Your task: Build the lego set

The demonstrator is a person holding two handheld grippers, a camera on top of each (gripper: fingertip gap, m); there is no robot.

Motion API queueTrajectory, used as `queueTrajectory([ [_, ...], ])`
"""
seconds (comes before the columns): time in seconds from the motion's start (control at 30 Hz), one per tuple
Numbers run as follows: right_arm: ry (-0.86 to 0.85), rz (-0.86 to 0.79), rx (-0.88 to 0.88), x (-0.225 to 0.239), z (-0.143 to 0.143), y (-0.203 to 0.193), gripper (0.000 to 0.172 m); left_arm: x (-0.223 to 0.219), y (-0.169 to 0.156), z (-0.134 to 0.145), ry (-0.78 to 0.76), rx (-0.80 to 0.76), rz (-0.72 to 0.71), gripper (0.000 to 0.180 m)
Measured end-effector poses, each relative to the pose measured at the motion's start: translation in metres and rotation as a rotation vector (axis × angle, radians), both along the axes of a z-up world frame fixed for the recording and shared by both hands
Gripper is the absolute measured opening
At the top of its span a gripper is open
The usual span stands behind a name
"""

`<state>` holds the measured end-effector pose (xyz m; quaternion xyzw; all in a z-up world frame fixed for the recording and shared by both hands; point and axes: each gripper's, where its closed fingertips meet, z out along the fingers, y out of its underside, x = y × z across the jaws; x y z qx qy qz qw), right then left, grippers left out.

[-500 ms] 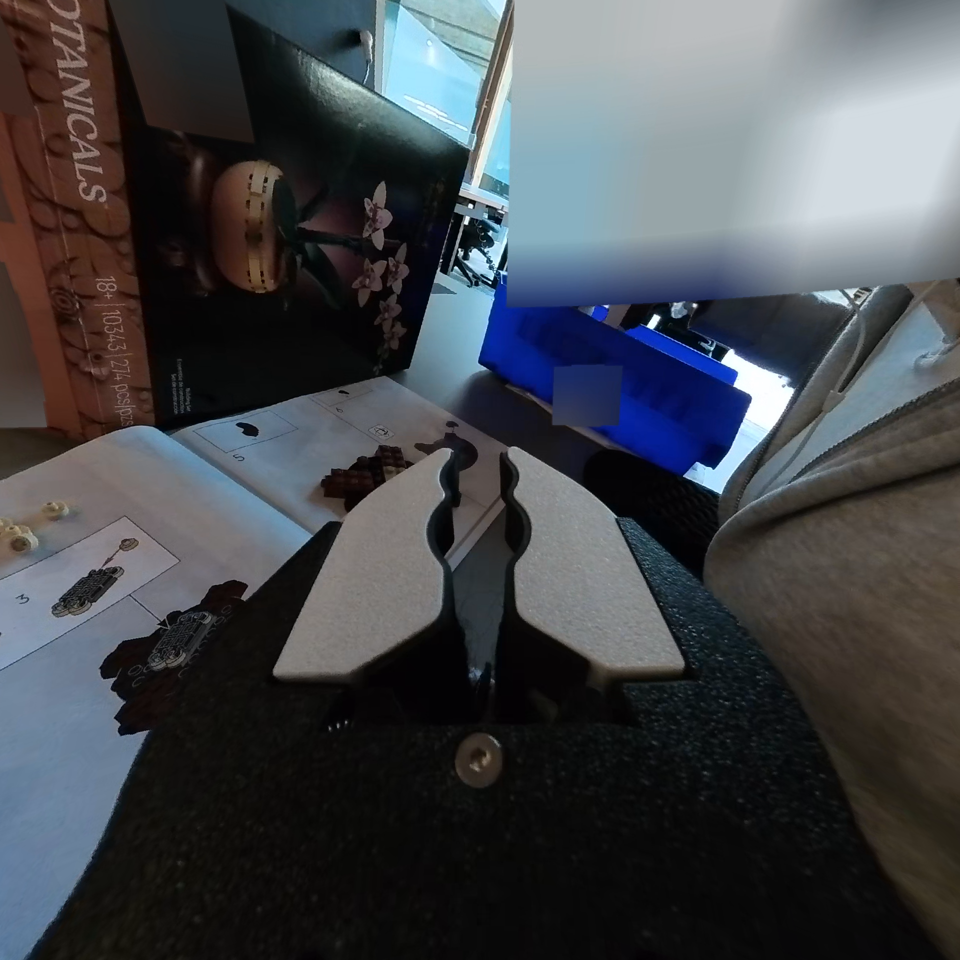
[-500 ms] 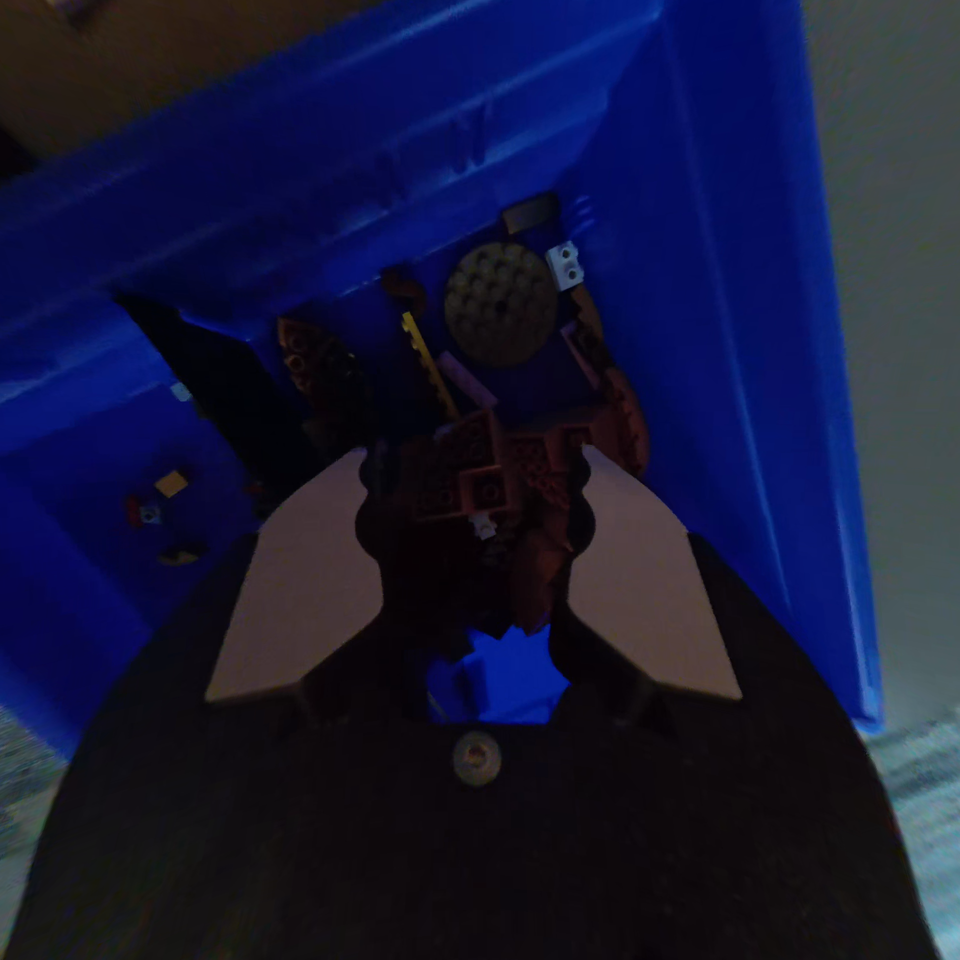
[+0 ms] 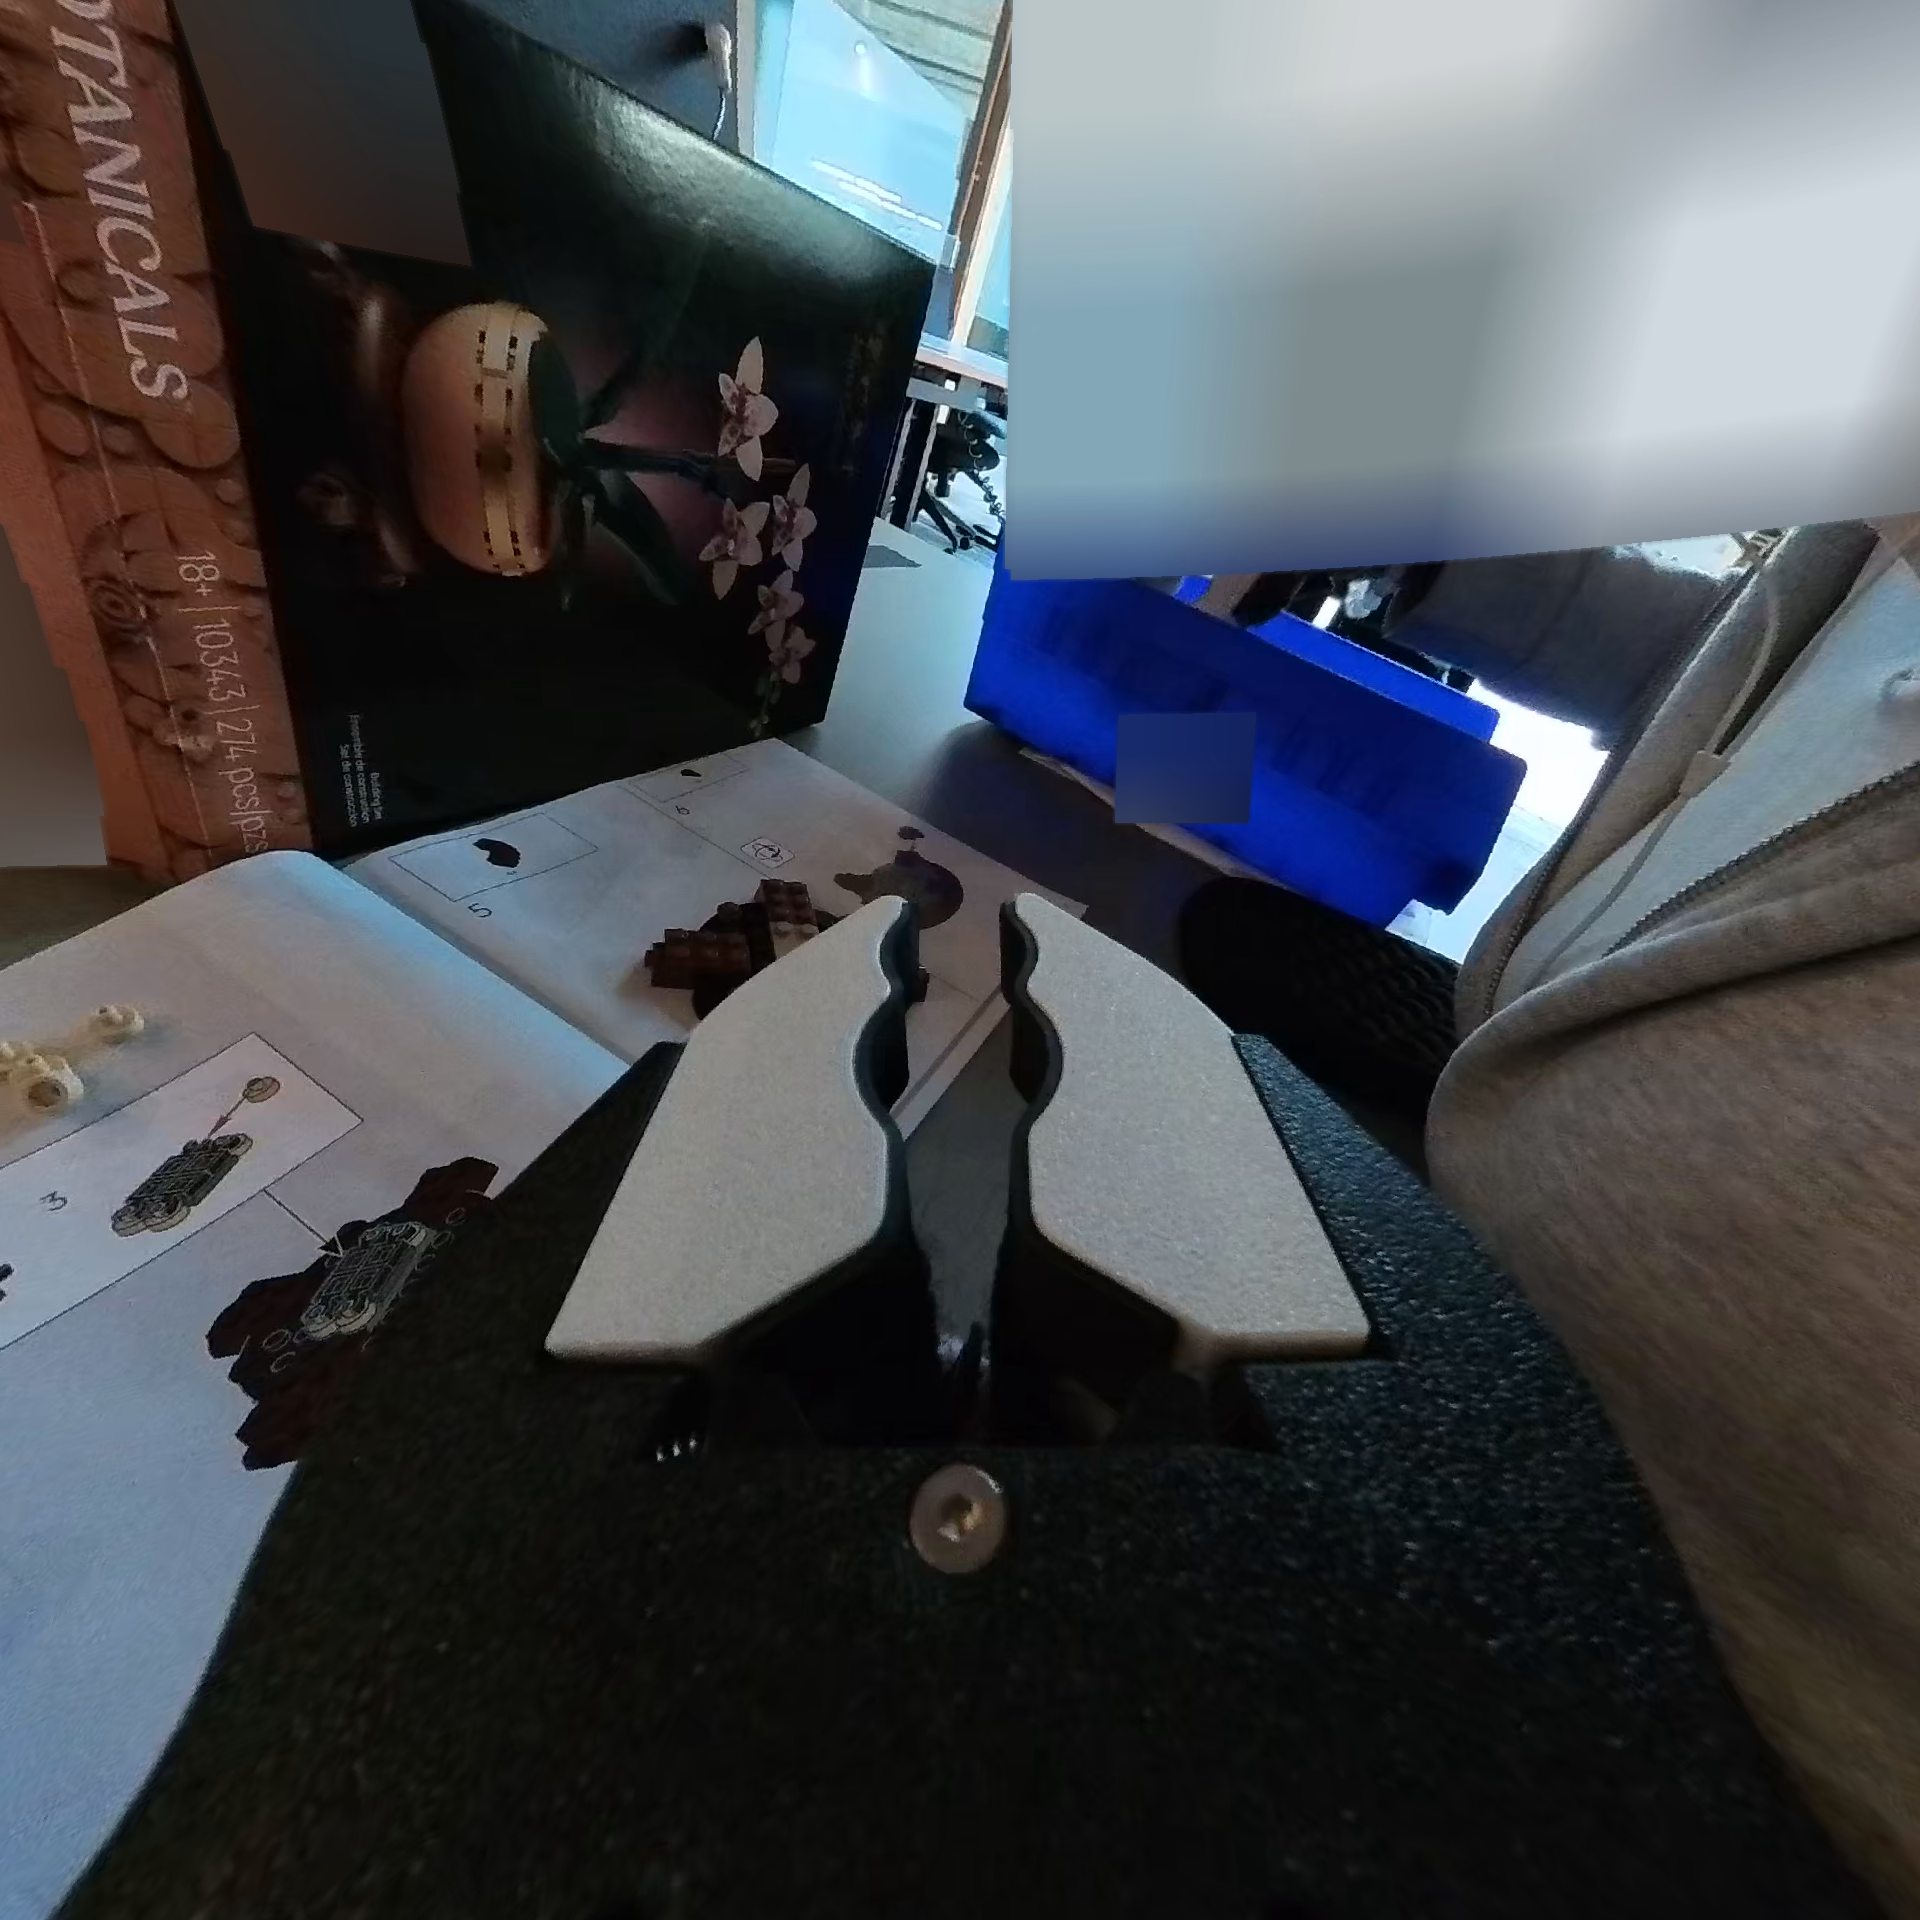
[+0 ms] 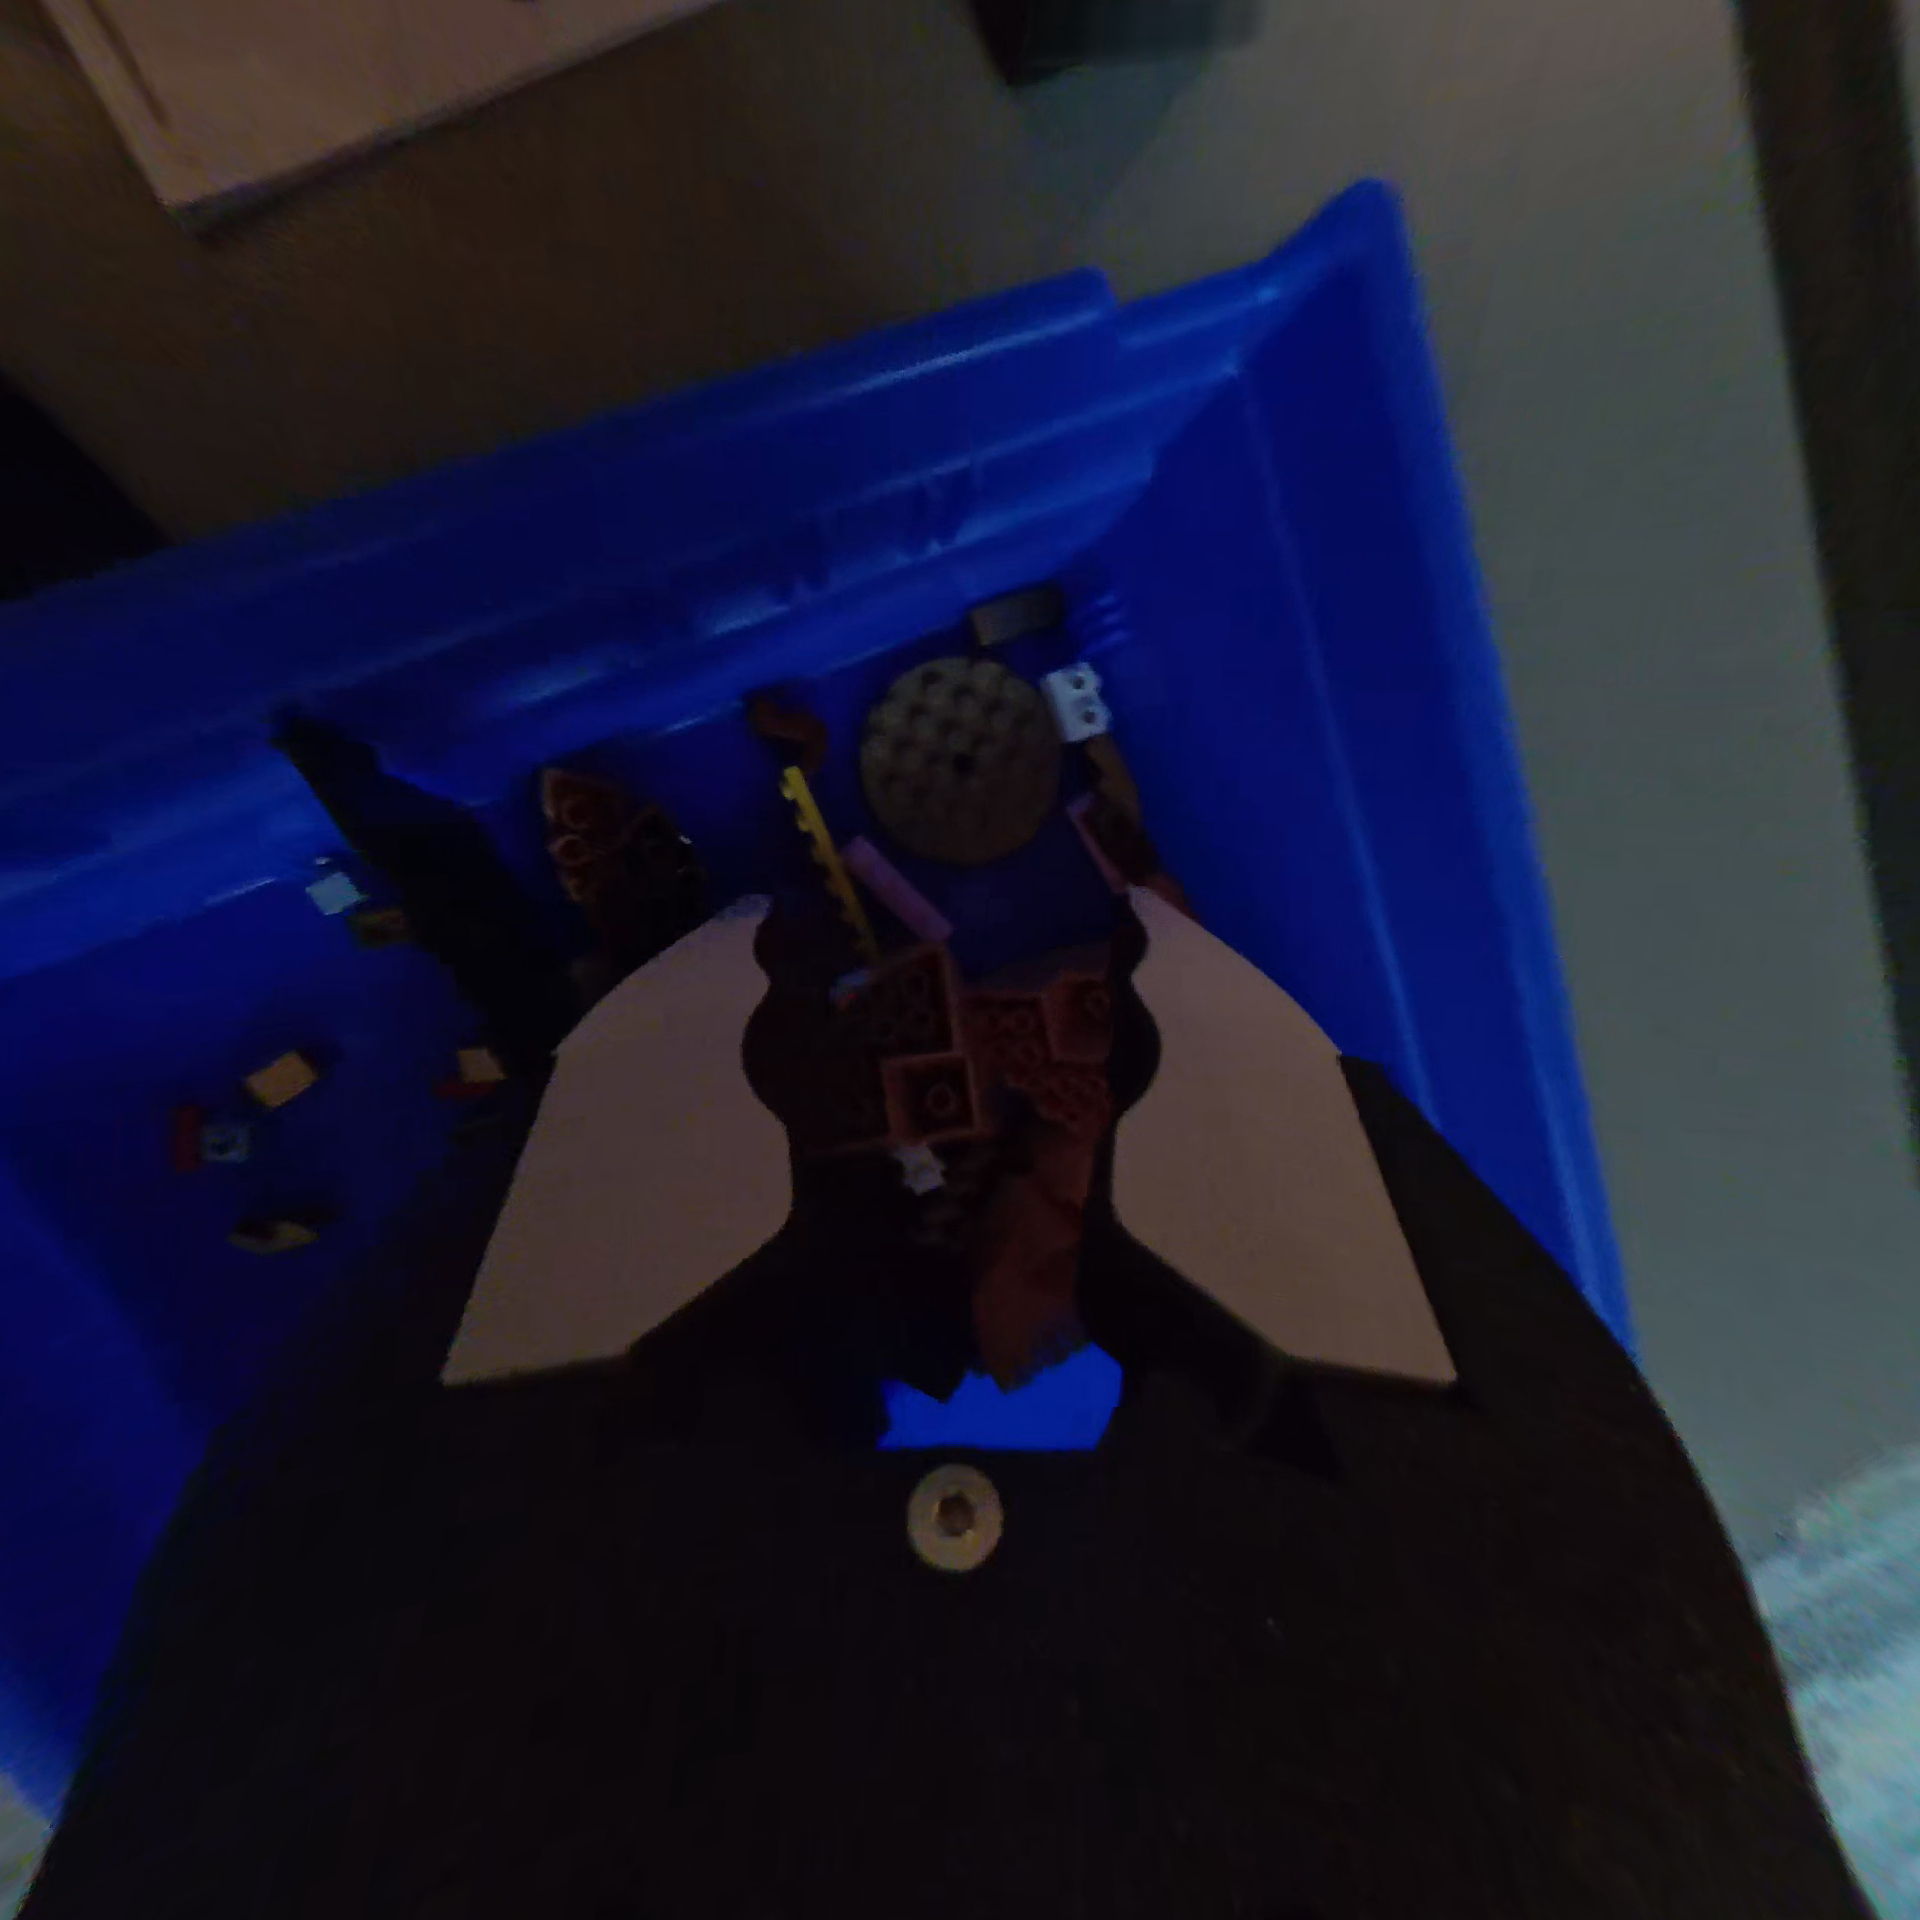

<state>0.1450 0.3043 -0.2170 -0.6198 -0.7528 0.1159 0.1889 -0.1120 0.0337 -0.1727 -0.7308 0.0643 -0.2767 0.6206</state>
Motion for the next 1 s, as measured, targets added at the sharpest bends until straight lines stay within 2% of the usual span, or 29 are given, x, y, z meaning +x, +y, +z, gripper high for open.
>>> queueTrajectory([
  [0.1,-0.021,0.030,-0.038,-0.005,-0.010,-0.007,0.065,0.000,0.000,0.000,-0.004,-0.004,0.001,0.014],
  [0.23,-0.080,0.062,-0.050,-0.007,-0.022,-0.012,0.066,0.000,0.001,-0.001,0.003,-0.010,0.002,0.014],
  [0.53,-0.252,0.036,0.028,0.018,-0.046,0.005,0.035,0.001,0.002,-0.003,0.013,-0.022,0.001,0.014],
  [0.73,-0.236,-0.033,0.025,0.027,-0.041,0.014,0.019,0.001,0.002,-0.004,0.011,-0.028,-0.002,0.014],
  [1.0,-0.244,-0.083,0.046,0.040,-0.034,0.018,0.014,0.002,0.002,-0.004,0.013,-0.024,0.000,0.014],
])
